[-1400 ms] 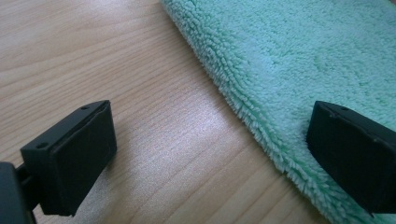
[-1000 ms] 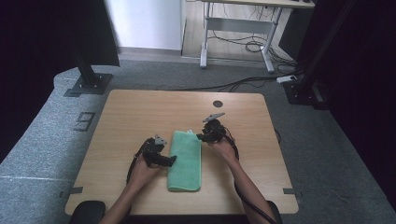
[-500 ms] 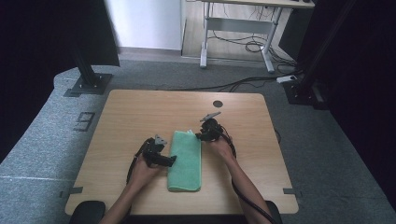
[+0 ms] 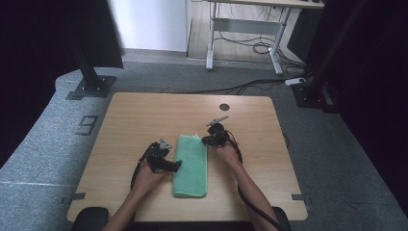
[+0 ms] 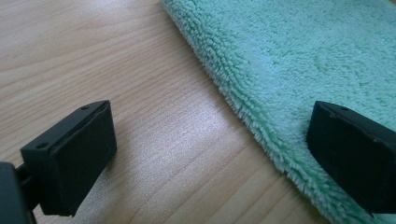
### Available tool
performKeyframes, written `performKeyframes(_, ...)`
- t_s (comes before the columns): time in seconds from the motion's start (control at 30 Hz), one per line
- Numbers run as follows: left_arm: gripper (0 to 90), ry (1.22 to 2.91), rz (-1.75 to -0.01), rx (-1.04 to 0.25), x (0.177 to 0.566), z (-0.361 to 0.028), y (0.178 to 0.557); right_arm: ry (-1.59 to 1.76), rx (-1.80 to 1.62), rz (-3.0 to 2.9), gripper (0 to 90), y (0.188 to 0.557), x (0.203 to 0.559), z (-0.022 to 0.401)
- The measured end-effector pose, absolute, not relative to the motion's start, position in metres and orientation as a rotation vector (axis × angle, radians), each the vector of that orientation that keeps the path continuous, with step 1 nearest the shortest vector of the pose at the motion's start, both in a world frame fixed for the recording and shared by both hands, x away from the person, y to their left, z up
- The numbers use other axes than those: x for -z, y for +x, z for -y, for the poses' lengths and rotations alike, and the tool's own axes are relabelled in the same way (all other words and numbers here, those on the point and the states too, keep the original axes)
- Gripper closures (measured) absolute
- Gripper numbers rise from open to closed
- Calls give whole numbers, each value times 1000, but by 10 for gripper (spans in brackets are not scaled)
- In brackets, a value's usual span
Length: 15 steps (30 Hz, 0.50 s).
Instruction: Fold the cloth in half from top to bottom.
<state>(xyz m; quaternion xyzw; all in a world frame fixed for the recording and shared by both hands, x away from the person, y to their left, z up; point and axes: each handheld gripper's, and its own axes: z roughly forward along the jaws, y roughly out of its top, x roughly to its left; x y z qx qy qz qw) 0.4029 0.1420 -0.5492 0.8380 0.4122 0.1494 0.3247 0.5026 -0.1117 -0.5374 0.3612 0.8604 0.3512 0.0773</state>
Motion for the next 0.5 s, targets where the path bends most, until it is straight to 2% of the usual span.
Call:
performKeyframes(0.3,15,2196,-1082,-392,549,-142,403,1086,-1015,-2575,867,500,533,109)
performKeyframes(0.5,16,2197,-1081,-395,549,-142,403,1046,-1072,-2556,868,495,515,112)
